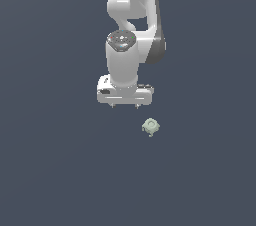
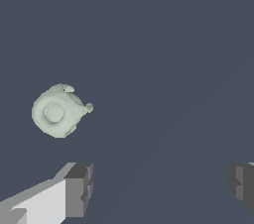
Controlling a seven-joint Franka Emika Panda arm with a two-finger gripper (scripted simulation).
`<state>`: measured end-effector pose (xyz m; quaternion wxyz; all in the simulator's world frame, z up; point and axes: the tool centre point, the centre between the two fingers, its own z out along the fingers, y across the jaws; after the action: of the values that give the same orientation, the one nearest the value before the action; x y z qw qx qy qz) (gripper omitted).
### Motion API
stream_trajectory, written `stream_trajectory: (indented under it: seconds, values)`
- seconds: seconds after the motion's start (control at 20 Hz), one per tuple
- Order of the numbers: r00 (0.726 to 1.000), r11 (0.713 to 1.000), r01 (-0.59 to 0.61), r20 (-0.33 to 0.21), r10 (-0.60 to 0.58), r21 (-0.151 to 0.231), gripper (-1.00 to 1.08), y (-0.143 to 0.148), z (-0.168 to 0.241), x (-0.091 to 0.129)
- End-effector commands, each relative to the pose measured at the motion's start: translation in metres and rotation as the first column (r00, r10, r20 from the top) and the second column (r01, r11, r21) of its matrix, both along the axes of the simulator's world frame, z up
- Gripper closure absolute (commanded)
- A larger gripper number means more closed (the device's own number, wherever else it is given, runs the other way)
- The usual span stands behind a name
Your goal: Pick up the object and move it to a goal position.
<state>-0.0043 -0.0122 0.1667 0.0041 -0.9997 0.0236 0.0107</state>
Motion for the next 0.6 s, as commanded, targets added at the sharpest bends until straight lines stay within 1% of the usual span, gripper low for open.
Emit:
stream_trajectory:
  seconds: [0.0, 0.55]
  values:
    - [1.000, 1.000, 0.000, 0.000, 0.000, 0.000, -0.92, 0.000, 0.000, 0.000]
    - [0.999, 0.999, 0.034, -0.012, -0.034, -0.013, -0.92, -0.008, -0.015, 0.000]
